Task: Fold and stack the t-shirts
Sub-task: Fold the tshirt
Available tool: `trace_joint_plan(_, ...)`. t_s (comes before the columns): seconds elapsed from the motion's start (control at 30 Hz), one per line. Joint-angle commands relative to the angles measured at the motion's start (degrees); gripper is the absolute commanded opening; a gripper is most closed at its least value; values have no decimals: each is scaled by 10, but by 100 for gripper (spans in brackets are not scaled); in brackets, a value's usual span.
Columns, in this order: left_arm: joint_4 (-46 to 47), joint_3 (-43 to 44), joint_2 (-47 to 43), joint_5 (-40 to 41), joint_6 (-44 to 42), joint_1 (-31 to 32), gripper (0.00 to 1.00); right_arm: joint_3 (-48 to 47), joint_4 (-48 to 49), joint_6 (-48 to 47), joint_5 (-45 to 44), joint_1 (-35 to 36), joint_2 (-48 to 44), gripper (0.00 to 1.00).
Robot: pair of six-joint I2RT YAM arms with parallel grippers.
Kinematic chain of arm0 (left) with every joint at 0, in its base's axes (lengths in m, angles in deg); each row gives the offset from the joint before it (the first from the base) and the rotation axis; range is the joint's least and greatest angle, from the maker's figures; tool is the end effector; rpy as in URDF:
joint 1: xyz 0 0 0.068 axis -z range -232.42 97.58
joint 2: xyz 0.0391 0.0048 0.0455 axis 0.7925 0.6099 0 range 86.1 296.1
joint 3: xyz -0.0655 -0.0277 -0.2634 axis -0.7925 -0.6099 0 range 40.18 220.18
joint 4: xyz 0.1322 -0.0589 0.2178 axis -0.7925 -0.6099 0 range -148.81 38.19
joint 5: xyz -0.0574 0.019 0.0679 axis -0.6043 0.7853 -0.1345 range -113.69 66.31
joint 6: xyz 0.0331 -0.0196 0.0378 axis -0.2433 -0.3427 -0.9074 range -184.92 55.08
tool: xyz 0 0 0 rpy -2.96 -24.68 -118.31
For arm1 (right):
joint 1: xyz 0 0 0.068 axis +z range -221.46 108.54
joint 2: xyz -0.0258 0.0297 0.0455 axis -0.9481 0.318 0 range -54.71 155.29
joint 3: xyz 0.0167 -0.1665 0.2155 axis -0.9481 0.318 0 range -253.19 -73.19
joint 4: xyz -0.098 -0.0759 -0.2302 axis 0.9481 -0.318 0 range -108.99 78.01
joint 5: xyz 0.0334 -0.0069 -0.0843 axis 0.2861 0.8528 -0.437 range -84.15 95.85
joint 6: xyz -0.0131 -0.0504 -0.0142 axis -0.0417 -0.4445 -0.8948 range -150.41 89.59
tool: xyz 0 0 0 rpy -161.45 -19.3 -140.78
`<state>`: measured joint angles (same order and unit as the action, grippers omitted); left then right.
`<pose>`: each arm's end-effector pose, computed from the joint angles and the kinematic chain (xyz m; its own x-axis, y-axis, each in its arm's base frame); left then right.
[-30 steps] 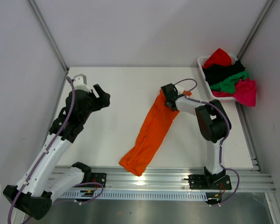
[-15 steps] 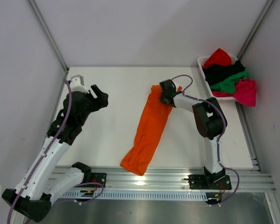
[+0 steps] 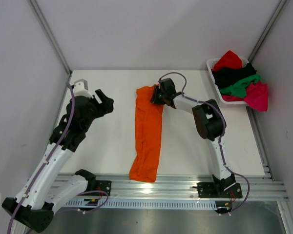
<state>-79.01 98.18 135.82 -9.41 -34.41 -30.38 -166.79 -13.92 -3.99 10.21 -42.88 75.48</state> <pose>0.1756 -0.0616 0.3745 -0.3338 -0.3956 -0.8556 -0.0256 0.9111 -0.4113 0.4453 0.2457 0.1491 -0.7253 0.1100 -0.6796 -0.2306 0.8913 0.3904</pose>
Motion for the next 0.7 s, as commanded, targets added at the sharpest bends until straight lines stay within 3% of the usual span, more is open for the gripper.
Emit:
trace_joint_plan(0.0,-1,-10,-19,-10,11,-3,80,-67,-17,-32,53,24,46,36)
trace_joint_plan(0.37,-14,-28,-40,-9,16,-3,80,-257,-86,-56,37,18,136,36)
trace_joint_plan(0.67,-22,-43,-59,-7,18,-3,80,-299,-103,-54,6,-10,165,37)
